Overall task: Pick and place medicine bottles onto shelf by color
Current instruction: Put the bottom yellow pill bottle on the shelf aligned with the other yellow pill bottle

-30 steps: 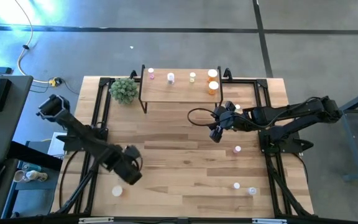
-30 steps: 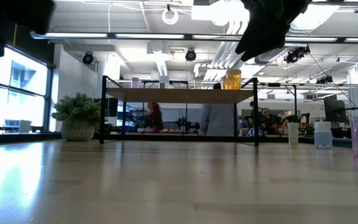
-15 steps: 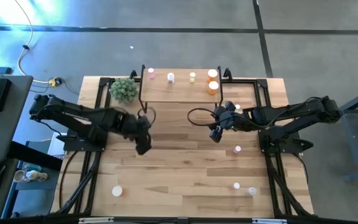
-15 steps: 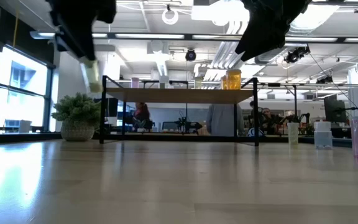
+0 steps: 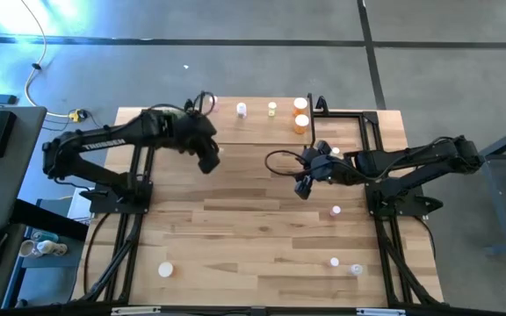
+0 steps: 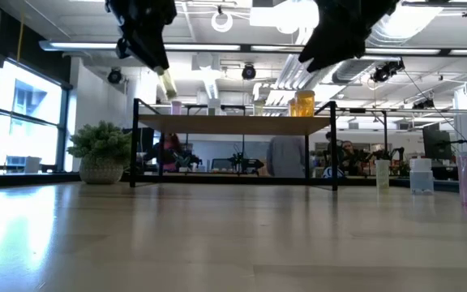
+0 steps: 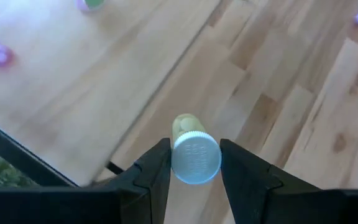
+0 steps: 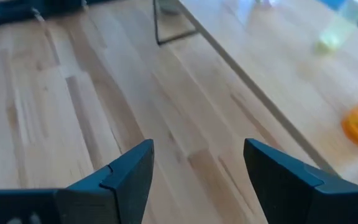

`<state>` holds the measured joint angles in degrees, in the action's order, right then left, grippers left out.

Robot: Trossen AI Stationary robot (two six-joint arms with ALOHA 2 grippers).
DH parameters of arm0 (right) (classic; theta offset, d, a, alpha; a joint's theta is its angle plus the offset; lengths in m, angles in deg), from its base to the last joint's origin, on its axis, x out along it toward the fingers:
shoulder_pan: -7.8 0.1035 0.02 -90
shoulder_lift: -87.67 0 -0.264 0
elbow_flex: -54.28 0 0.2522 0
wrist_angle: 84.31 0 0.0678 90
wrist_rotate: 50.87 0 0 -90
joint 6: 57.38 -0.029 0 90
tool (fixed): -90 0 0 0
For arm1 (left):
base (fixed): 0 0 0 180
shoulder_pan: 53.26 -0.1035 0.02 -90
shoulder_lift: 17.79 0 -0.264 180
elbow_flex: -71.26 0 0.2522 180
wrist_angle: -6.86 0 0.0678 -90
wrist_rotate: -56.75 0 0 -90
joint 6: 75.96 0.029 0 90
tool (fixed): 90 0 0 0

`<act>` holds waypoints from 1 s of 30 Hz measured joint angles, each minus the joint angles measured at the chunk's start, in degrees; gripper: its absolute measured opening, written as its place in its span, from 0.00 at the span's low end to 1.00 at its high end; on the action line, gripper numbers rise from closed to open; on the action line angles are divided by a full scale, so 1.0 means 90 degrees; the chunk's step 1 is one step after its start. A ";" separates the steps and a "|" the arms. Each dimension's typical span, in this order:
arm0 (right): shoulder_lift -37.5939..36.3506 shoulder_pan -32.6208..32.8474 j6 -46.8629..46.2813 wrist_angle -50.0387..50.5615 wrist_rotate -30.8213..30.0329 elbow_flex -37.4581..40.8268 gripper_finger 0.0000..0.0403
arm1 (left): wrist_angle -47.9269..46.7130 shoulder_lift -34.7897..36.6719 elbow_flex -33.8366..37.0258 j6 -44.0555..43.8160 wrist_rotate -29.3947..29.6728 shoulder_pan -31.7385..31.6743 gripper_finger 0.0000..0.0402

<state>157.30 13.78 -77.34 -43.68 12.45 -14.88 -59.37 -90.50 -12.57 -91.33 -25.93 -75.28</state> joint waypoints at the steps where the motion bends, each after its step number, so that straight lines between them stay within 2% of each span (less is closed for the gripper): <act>1: 0.0000 0.0002 0.0148 -0.0146 0.0028 0.0000 0.60 | 0.0003 0.0000 -0.0040 0.0056 -0.0111 -0.0075 0.30; 6: 0.0108 -0.0007 0.1362 -0.1257 0.0151 -0.0001 0.60 | 0.0003 -0.0002 -0.0184 0.0069 -0.0614 -0.0218 0.30; 10: 0.0457 -0.0153 0.2222 -0.2448 0.0946 -0.0002 0.60 | 0.0006 -0.0002 -0.0227 0.0069 -0.0671 -0.0130 0.30; 13: 0.0814 -0.0301 0.2520 -0.3265 0.1141 -0.0002 0.60 | 0.0006 -0.0005 -0.0227 0.0069 -0.0674 -0.0032 0.30; 18: 0.1457 -0.0636 0.2703 -0.4607 0.1275 -0.0005 0.60 | 0.0008 -0.0005 -0.0227 0.0069 -0.0674 0.0134 0.30; 23: 0.2081 -0.0966 0.2571 -0.5549 0.1981 -0.0014 0.60 | 0.0031 -0.0005 -0.0227 0.0067 -0.0655 0.0318 0.30; 27: 0.2698 -0.1067 0.2385 -0.5730 0.2487 -0.0421 0.60 | 0.0035 -0.0005 -0.0227 0.0072 -0.0594 0.0513 0.30; 30: 0.3173 -0.1081 0.2531 -0.5434 0.2550 -0.0993 0.60 | 0.0061 -0.0005 -0.0227 0.0213 -0.0591 0.0631 0.30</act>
<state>185.86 4.05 -54.56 -92.59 35.40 -23.82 -58.82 -90.54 -14.62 -89.42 -31.25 -69.60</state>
